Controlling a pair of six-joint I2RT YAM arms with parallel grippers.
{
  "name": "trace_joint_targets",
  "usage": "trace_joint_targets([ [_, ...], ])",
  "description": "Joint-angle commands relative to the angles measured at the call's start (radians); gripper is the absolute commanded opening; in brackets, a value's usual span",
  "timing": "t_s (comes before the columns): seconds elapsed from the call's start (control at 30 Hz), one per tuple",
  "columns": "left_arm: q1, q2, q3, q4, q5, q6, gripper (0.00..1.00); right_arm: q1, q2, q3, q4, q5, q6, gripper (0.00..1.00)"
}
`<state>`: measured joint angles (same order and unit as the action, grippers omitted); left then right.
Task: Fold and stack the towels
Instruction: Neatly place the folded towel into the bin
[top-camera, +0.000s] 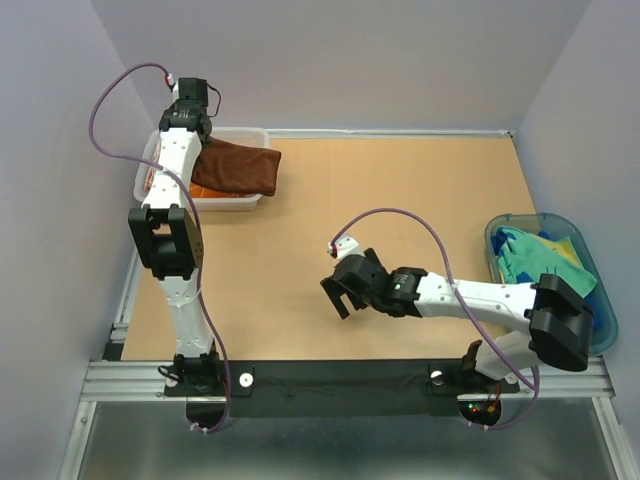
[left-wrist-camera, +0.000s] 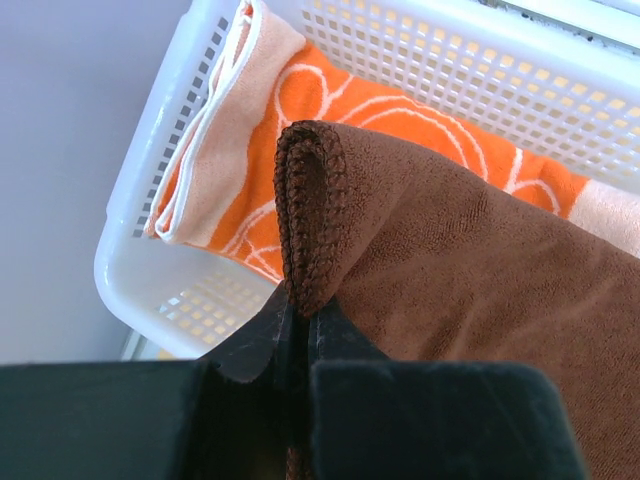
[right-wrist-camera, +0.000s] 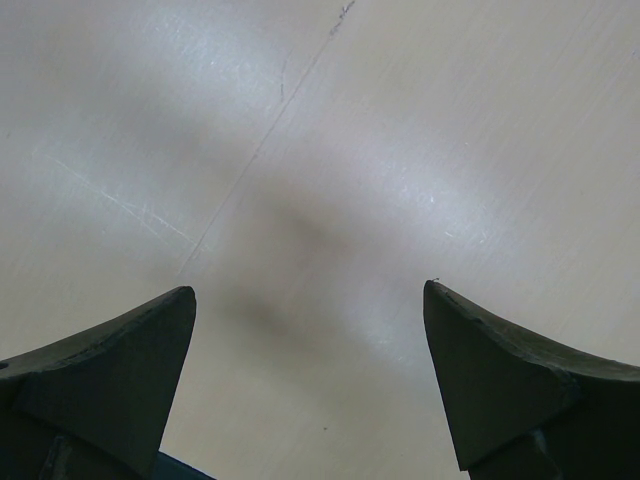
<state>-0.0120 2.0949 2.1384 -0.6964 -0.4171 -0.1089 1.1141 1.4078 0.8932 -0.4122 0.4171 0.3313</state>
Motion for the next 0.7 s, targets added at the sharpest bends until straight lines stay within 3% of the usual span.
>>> trace_joint_targets([
  [0.0, 0.03, -0.003, 0.043, 0.055, -0.037, 0.009, 0.0, 0.004, 0.002, 0.061, -0.013, 0.029, -0.012, 1.0],
  [0.5, 0.05, 0.059, -0.077, 0.136, -0.054, -0.037, 0.0, 0.004, 0.025, 0.053, -0.022, 0.04, -0.02, 1.0],
  [0.67, 0.058, 0.097, -0.064, 0.112, -0.117, -0.057, 0.2, 0.004, 0.029, 0.05, -0.023, 0.045, -0.023, 1.0],
])
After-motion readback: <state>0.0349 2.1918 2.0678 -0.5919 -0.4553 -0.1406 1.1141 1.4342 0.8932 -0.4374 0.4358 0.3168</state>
